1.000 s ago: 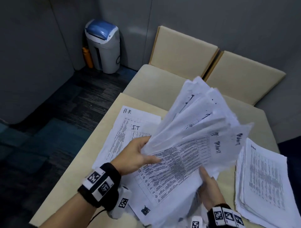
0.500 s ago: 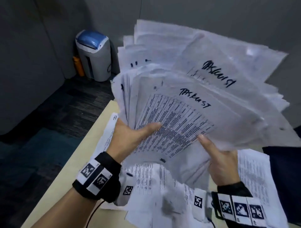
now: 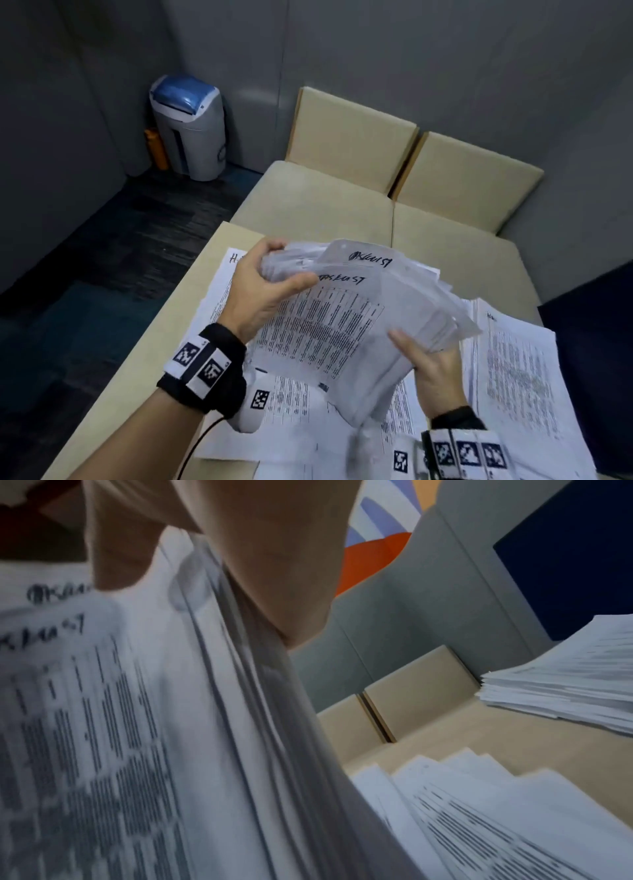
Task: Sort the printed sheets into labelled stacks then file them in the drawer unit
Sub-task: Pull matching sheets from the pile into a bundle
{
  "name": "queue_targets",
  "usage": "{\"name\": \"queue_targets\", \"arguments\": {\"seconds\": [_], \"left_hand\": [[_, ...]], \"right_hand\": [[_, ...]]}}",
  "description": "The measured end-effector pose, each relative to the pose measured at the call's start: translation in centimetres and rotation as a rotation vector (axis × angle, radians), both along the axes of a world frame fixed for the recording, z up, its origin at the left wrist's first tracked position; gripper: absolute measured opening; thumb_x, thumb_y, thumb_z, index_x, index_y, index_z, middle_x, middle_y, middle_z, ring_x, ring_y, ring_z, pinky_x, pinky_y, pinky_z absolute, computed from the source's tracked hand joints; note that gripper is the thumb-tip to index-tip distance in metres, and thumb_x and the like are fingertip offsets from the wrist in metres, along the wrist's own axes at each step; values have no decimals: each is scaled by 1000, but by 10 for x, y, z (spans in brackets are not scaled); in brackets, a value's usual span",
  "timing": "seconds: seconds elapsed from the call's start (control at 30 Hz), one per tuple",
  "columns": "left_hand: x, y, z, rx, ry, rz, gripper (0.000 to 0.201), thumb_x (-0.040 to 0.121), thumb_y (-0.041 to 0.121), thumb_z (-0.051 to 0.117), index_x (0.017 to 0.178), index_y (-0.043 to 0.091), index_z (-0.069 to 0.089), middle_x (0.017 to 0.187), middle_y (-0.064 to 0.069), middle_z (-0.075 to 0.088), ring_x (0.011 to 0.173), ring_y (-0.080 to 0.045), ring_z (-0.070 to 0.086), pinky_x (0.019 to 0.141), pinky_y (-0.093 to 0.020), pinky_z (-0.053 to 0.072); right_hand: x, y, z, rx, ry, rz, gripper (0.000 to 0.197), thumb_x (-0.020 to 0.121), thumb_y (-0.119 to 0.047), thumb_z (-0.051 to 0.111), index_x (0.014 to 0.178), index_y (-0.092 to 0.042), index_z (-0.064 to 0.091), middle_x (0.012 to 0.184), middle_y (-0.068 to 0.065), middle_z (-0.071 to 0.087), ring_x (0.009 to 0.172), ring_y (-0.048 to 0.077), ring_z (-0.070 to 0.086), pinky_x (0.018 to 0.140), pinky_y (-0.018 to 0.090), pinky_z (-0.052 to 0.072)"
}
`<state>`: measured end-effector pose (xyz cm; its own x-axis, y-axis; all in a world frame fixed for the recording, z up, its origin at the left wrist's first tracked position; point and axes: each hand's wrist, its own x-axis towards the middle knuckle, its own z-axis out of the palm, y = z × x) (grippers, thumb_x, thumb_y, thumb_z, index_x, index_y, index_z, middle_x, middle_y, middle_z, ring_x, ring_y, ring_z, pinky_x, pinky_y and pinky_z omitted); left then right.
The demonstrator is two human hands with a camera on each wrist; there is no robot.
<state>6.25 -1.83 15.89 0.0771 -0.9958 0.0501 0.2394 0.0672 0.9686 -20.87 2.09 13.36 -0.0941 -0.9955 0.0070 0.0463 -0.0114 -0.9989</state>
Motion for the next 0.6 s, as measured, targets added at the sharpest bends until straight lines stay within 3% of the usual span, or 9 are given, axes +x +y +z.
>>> {"name": "queue_targets", "arguments": {"seconds": [0.03,0.1,0.17,0.27,0.4,0.47,0.5,0.6], "left_hand": [[2,-1,-7,38,-7,-17,90,51,47,94,122,7,56,111,-9,71,99,-23,72,78,-31,60],[3,1,-20,108,-54,-79,94,49,50,93,127,15,56,116,-8,71,105,-22,70,85,-39,60],[-2,4,-32,155,-96,-87,91,48,52,93,125,18,58,114,-7,72,103,-21,71,89,-49,58],[-10,7,-29,140,-70,22,78,56,43,93,122,15,60,113,-8,73,103,-22,71,91,-55,56],[-6,8,3,-37,-53,67,74,61,29,91,125,6,60,116,-10,72,110,-26,69,91,-48,57],[-4,8,15,-93,-59,36,76,61,22,91,125,3,55,116,-13,70,107,-26,70,88,-44,59],[-4,8,19,-113,-77,33,77,59,24,92,124,6,54,116,-12,69,105,-22,70,85,-39,60],[-4,7,24,-156,-174,95,72,60,38,87,121,22,55,118,3,65,111,-12,64,86,-30,57]], "right_hand": [[5,2,-5,32,21,-13,45,74,-7,82,116,-6,66,106,8,77,103,26,73,87,36,60],[11,1,-15,89,26,-58,34,76,-2,78,108,-10,70,105,7,78,102,26,74,91,40,59],[18,-1,-18,134,28,-91,21,81,-8,77,102,-9,73,101,7,79,101,27,74,96,45,56],[22,-5,-12,97,13,-117,19,83,-13,77,101,-7,73,98,6,79,93,20,75,94,45,56],[13,-11,13,-106,-78,-46,39,74,-14,83,111,-20,72,106,2,77,101,20,72,85,32,59],[3,-16,22,-170,-67,-10,54,65,-33,93,111,-14,71,101,2,76,90,17,73,77,25,59],[1,-18,26,-182,-41,5,62,61,-40,95,110,-11,70,100,3,75,88,18,72,76,24,58],[-3,-24,23,-196,-60,-12,48,60,-25,93,103,-23,71,96,-1,71,86,15,70,75,22,57]]}}
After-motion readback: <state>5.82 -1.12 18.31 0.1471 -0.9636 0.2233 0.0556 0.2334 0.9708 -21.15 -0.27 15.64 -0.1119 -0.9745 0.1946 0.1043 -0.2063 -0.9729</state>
